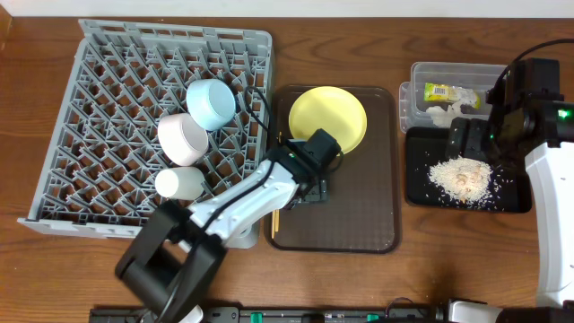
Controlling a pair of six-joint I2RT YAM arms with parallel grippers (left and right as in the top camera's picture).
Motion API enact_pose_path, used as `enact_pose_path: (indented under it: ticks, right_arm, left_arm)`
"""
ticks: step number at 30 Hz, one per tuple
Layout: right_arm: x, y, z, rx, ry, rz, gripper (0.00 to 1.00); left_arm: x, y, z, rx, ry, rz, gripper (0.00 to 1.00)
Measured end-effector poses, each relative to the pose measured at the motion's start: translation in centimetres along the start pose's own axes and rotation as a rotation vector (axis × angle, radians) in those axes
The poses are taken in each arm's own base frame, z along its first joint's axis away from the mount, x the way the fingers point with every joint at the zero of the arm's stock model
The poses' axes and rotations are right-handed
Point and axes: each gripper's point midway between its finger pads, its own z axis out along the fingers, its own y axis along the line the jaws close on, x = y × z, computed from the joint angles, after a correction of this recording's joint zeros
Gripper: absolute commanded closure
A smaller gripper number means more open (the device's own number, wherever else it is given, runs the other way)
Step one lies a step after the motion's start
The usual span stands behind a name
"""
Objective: Sort waste into correct bins and load items into the dishwasher
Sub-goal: 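Move the left gripper to the wooden chopstick on the brown tray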
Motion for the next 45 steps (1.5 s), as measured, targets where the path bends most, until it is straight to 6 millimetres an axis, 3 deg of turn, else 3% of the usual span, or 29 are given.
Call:
enact_pose_path:
  ticks: [6,41,45]
  right_arm:
    - [0.0,0.0,0.0,-0.001,0.001,0.000,0.01]
    - [0.0,0.0,0.0,-0.001,0.001,0.000,0.01]
    - [0.0,0.0,0.0,-0.001,0.001,0.000,0.01]
  left_arm:
    - [0.4,0.2,1.8,-0.029,0.027,0.005,0.08]
    - [0.7,-0.6,2.0,0.006,0.045,0.004,0.14]
    - [0.7,-0.6,2.0,0.006,0.045,0.005,0.25]
